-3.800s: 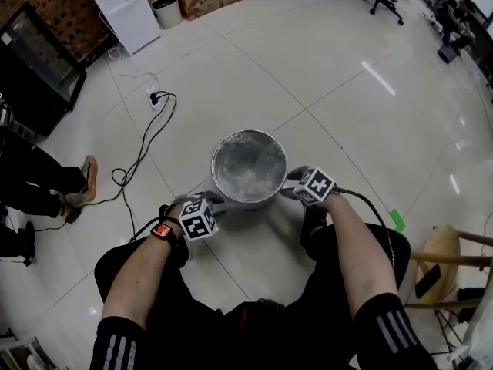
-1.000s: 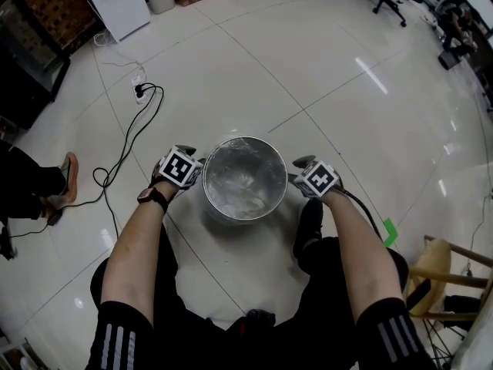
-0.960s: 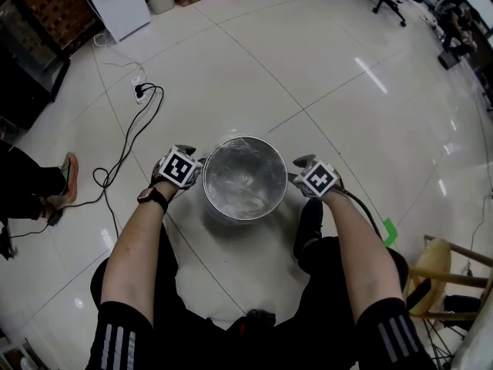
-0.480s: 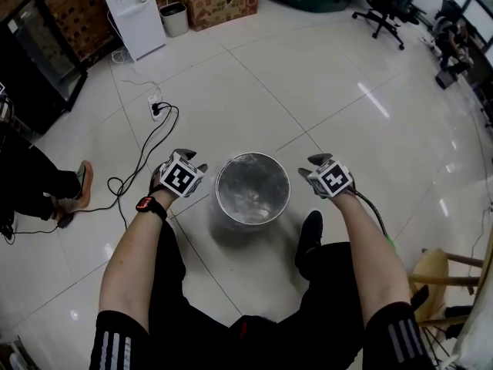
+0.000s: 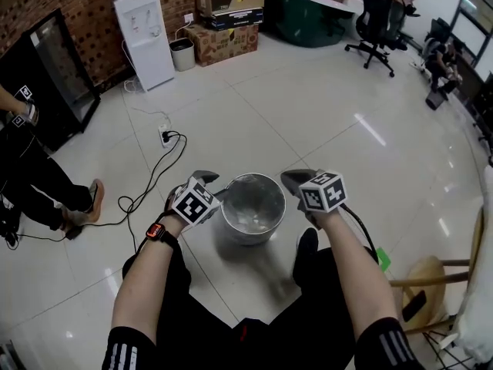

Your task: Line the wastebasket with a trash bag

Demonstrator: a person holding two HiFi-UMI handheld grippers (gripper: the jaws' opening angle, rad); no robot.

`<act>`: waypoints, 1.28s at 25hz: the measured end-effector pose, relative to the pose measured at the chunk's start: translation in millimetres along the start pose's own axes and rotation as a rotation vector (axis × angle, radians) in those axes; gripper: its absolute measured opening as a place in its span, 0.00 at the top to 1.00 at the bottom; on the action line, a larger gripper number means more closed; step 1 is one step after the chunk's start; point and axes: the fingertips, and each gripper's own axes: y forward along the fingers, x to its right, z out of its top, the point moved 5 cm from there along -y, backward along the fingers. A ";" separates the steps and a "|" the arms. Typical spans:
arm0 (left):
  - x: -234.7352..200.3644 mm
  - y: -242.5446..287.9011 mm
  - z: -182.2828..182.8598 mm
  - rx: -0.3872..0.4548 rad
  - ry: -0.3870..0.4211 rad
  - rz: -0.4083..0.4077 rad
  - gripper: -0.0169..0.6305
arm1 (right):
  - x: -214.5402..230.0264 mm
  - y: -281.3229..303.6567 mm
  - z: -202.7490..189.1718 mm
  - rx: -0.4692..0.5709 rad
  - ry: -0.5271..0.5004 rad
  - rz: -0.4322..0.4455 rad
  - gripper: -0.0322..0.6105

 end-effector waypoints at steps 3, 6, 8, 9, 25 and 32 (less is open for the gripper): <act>8.0 -22.4 16.0 0.128 -0.066 0.007 0.68 | -15.7 -17.0 10.7 0.097 0.016 0.024 0.94; 17.2 -40.2 19.8 0.239 -0.145 -0.004 0.69 | -24.5 -27.7 6.1 0.165 0.049 0.057 0.94; 22.4 -45.9 16.3 0.259 -0.147 0.002 0.69 | -26.2 -28.5 0.7 0.163 0.031 0.056 0.94; 23.4 -47.1 14.8 0.263 -0.146 0.004 0.69 | -27.1 -26.8 -2.1 0.153 0.022 0.057 0.94; 30.0 -36.6 38.7 0.283 -0.052 -0.020 0.69 | -32.7 -11.4 14.4 0.138 -0.041 0.069 0.94; 28.8 -41.5 36.0 0.288 -0.059 0.000 0.69 | -24.0 -17.0 12.2 0.147 -0.026 0.039 0.94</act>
